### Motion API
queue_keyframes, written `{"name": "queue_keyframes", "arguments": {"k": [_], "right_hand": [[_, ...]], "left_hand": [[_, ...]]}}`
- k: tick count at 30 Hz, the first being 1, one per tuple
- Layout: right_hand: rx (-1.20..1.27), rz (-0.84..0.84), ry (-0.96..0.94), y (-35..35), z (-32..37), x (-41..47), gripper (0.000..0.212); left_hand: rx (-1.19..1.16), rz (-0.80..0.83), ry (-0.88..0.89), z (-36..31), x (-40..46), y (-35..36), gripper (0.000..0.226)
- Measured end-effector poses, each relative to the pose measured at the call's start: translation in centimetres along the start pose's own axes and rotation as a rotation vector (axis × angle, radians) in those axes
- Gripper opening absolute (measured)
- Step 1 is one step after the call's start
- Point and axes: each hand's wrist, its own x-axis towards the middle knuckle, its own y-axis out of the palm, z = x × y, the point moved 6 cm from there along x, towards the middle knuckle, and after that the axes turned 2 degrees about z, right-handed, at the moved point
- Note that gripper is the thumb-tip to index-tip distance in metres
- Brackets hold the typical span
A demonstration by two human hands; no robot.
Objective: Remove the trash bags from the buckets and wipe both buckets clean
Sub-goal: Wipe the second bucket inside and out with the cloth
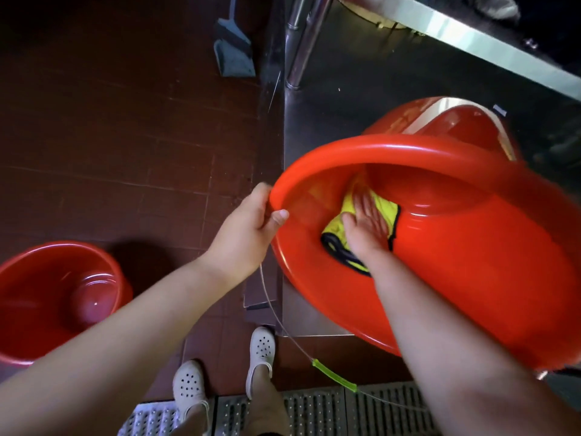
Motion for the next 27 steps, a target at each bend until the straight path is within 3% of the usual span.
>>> {"name": "queue_keyframes", "arguments": {"k": [2,4,6,10,15,18,21,27], "right_hand": [[0.000,0.011,0.055,-0.1,-1.4,1.3,0.062],[-0.001,0.003,0.065,0.1,-1.9,1.7,0.062],[-0.003,0.000,0.073,0.3,-1.9,1.7,0.062],[0.013,0.007,0.089,0.5,-0.2,0.4,0.062],[0.239,-0.150,-0.052,1.4,5.9,-7.4,0.073],[0.304,-0.129,-0.217,1.7,8.5,-11.8,0.076],[0.228,-0.076,-0.324,1.8,7.8,-12.0,0.071],[-0.009,-0.028,-0.223,1.3,2.8,-5.9,0.070]], "left_hand": [[0.035,0.030,0.049,-1.4,0.4,-0.2,0.014],[-0.094,0.054,0.029,-1.4,0.5,0.0,0.021],[-0.276,0.079,-0.081,0.5,-0.2,0.5,0.026],[-0.385,0.159,-0.332,5.5,-3.6,3.0,0.012],[-0.402,0.050,-0.214,4.0,-3.4,2.9,0.016],[-0.289,0.007,-0.124,3.2,-2.5,1.9,0.018],[-0.221,0.003,-0.073,2.3,-1.9,0.9,0.028],[-0.093,0.000,0.011,-0.5,-0.2,-0.8,0.013]]}}
